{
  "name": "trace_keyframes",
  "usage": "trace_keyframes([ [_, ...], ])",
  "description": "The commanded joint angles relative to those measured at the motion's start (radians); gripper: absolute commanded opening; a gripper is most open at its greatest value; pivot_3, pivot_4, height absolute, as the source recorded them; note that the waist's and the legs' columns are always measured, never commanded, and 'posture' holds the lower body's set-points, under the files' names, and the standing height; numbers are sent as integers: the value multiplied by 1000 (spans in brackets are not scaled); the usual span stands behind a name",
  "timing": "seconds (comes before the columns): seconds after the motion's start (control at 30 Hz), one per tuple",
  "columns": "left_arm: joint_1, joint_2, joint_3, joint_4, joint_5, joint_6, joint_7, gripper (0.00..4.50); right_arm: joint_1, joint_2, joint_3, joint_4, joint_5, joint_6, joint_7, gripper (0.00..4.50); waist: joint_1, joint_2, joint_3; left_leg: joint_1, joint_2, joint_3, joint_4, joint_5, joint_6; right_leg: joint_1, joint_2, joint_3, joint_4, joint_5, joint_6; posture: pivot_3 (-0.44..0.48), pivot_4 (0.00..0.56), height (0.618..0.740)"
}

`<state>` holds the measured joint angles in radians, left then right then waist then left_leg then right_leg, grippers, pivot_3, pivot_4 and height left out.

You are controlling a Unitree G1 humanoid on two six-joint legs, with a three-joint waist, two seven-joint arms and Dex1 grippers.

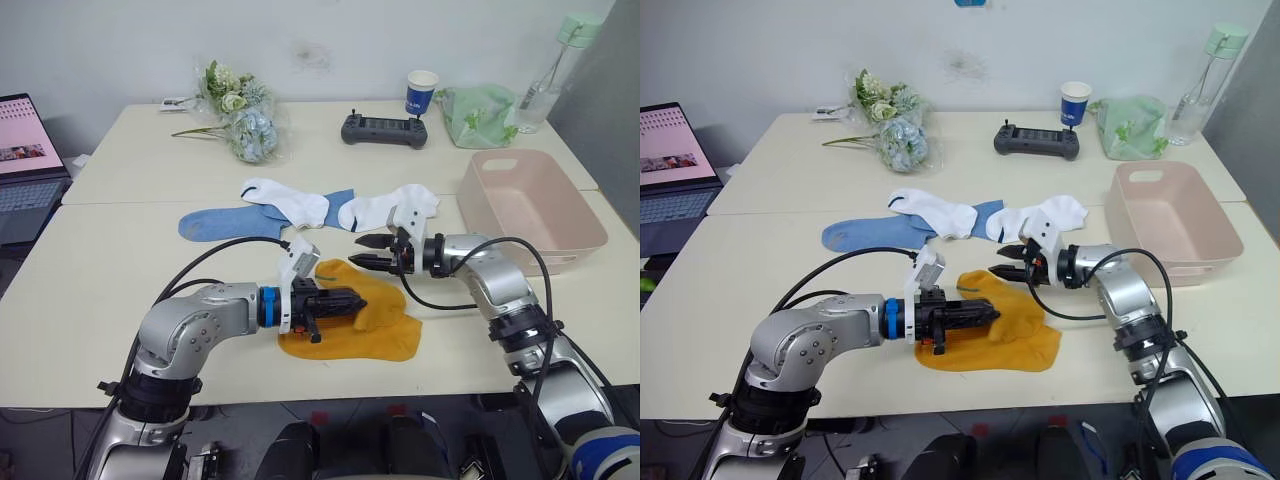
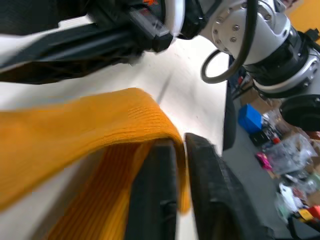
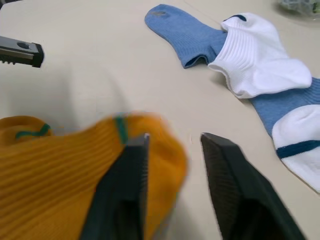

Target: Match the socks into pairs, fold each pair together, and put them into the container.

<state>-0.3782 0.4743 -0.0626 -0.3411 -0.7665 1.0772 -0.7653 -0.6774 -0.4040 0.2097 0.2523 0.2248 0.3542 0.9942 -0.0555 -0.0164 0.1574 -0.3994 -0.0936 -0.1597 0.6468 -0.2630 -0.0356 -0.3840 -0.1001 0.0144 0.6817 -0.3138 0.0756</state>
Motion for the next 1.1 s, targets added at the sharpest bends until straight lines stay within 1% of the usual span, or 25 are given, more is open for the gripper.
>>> trace_keyframes([
  [0.03, 5, 19, 59, -14, -10, -32, 10, 1853, 22, -60, -74, -146, 50, 58, 2, 3138, 2, 0, 0, 0, 0, 0, 0, 0, 0, 0, 0, 0, 0, 0, 0, 0, 150, 740],
  [0.2, 16, 6, 96, -28, -54, -22, 24, 3448, 97, -156, -131, -343, 114, 183, 4, 3138, 9, 0, 0, 0, 0, 0, 0, 0, 0, 0, -1, 0, -1, 0, 0, 0, 150, 740],
  [0.23, 19, 14, 115, -38, -73, -17, 21, 3820, 115, -178, -139, -384, 130, 213, 6, 3138, 11, 0, 0, 0, 0, 0, 0, 0, 0, 0, -1, 0, -1, 0, 0, 0, 150, 740],
  [0.27, 23, 33, 139, -48, -88, -14, 13, 4092, 138, -203, -148, -427, 146, 245, 12, 3138, 13, 0, 0, 0, 0, 0, 0, 0, 0, 0, -1, 0, -1, 0, 0, 0, 150, 740],
  [0.3, 28, 66, 160, -57, -91, -23, -5, 4458, 168, -231, -156, -474, 165, 274, 20, 3138, 13, 0, 0, 0, 0, 0, 0, 0, 0, 0, -1, 0, -1, 0, 0, 0, 150, 740],
  [0.37, 38, 142, 180, -47, -55, -76, -54, 4489, 225, -278, -160, -551, 192, 316, 32, 3138, 13, 0, 0, 0, 0, 0, -1, 0, 0, 0, -1, 0, -1, 0, 0, 0, 150, 740],
  [0.4, 36, 174, 175, -22, -9, -136, -75, 4489, 249, -297, -158, -583, 203, 330, 34, 3138, 13, 0, 0, 0, 1, 1, -1, 0, 0, 0, -1, 1, 0, 0, 0, 0, 150, 740],
  [0.43, 21, 209, 146, 28, 77, -231, -90, 4489, 270, -311, -158, -618, 226, 359, 36, 3138, 15, 0, 0, 0, 1, 1, -1, 0, 0, 0, 0, 1, -1, 0, 0, 0, 150, 740],
  [0.5, -13, 276, 46, 131, 258, -455, -163, 4489, 309, -334, -159, -689, 299, 439, 53, 3138, 22, 0, 0, 0, 0, 1, -1, 0, 0, 0, 0, 1, -1, 0, 0, 0, 150, 740],
  [0.57, -46, 309, -66, 242, 428, -698, -241, 4489, 353, -366, -145, -741, 351, 490, 82, 3138, 27, 0, 0, 0, 0, 2, -1, 0, 0, 1, 0, 0, -1, 0, 0, 0, 150, 740],
  [0.63, -71, 300, -124, 333, 517, -871, -290, 4489, 382, -384, -127, -758, 349, 496, 81, 3138, 30, 0, 0, 1, -1, 2, -1, 0, 0, 3, -1, 0, -3, 0, 0, 0, 150, 740],
  [0.7, -97, 267, -166, 401, 565, -999, -330, 4489, 403, -366, -121, -761, 351, 504, 43, 3138, 30, -1, 0, 0, -1, 1, -1, 0, 1, 3, -2, -1, -5, 0, 0, 0, 150, 740],
  [0.8, -141, 213, -228, 507, 664, -1175, -341, 4489, 437, -355, -114, -756, 335, 482, 17, 3138, 32, -1, 1, 0, -1, 0, -1, 0, 1, 3, -2, -2, -4, 0, 0, 0, 150, 740],
  [0.83, -160, 194, -242, 549, 699, -1224, -327, 4489, 443, -353, -118, -756, 335, 481, 9, 3138, 31, -1, 0, -1, -1, 0, -1, 0, 1, 3, -2, -2, -4, 0, 0, 0, 150, 740],
  [0.93, -228, 115, -274, 709, 820, -1389, -214, 4489, 474, -353, -132, -768, 347, 484, -10, 3138, 30, -1, 0, 0, -1, 1, 0, 0, 1, 3, -2, -2, -2, 0, 0, 0, 150, 740],
  [1.03, -259, 85, -303, 829, 902, -1510, -173, 4489, 523, -354, -130, -789, 346, 475, -28, 3138, 26, -2, 0, 0, -1, 1, 0, 0, 1, 3, -2, -3, -2, 0, 0, 0, 150, 740],
  [1.07, -267, 81, -308, 862, 918, -1537, -168, 4102, 543, -357, -127, -793, 339, 465, -33, 3138, 25, -2, 0, 0, -1, 1, 0, 0, 1, 3, -2, -3, -2, 0, 0, 0, 150, 740],
  [1.1, -277, 75, -311, 893, 928, -1560, -165, 3895, 561, -356, -125, -797, 334, 457, -39, 3138, 26, -2, 0, 0, -1, 1, -1, 0, 1, 3, -2, -3, -2, 0, 0, 0, 150, 740],
])
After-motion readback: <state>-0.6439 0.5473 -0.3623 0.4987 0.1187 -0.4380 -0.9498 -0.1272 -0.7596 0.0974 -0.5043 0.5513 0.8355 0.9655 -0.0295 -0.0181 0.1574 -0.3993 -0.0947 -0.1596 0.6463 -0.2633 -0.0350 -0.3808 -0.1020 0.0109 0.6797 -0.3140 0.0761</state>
